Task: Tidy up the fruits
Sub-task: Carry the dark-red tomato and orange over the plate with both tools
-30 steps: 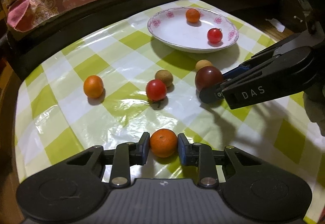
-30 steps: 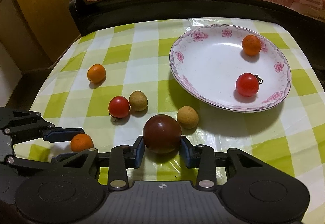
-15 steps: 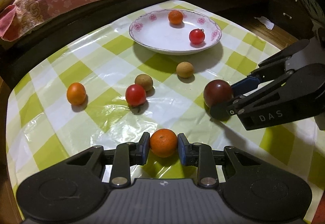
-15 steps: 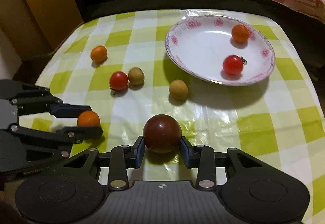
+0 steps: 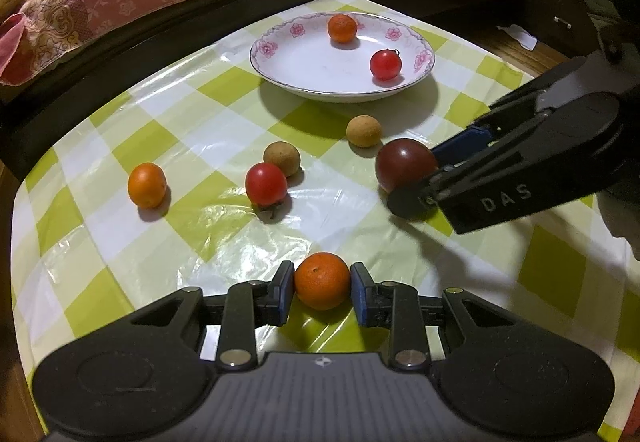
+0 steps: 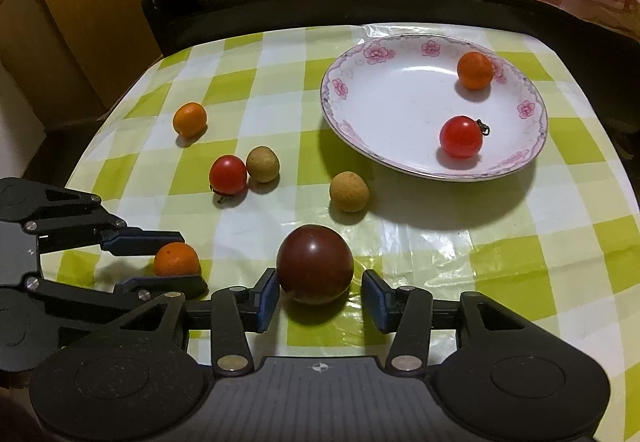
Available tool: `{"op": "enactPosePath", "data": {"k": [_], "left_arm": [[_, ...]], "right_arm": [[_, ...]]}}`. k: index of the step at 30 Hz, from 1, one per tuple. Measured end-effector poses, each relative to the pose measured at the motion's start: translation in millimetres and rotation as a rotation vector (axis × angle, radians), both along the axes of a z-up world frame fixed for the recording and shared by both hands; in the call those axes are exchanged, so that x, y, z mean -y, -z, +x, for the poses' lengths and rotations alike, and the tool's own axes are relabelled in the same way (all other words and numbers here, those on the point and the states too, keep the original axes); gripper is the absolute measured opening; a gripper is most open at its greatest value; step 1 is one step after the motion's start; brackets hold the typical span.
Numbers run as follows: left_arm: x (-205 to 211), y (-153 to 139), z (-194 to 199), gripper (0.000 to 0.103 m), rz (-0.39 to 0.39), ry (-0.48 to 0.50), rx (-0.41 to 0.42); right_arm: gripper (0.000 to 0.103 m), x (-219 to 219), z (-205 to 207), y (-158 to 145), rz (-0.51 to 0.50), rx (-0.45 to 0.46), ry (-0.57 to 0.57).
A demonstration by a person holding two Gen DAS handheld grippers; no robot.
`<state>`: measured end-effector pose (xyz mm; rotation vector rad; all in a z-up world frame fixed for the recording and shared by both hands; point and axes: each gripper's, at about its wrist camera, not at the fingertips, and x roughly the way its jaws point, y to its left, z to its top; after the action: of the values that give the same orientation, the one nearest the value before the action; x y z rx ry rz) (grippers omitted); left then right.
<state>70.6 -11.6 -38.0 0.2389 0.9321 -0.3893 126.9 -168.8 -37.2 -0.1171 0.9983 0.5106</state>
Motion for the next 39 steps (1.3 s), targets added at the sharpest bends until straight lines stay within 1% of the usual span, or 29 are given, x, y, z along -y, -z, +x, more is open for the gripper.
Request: {"op": "enactPosePath", "data": {"k": [8, 11, 13, 20, 31, 39], "left_arm": [[0, 0, 0, 0.038, 0.001, -0.002, -0.004], [0, 0, 1, 0.038, 0.0, -0.003, -0.011], [-1, 0, 1, 0.037, 0.002, -0.002, -0.016], [0, -1, 0, 0.037, 0.012, 0.0, -0.014], [5, -4, 4, 0.036, 0.013, 0.008, -0.004], [12, -9, 13, 0.037, 0.013, 0.01, 0.02]], "right_arm": [[0.044, -9, 11, 1, 0.011, 0.025, -0.001], [0.037, -8, 13, 2, 0.004, 0.027, 0.004], [0.036, -6, 14, 2, 0.012, 0.018, 0.01], [0.037, -7, 9, 2, -0.021, 0.008, -0.016], [0.036, -2, 5, 1, 0.001, -0.022, -0.003], [0.035, 4, 3, -4, 0.001, -0.013, 0.006]]}}
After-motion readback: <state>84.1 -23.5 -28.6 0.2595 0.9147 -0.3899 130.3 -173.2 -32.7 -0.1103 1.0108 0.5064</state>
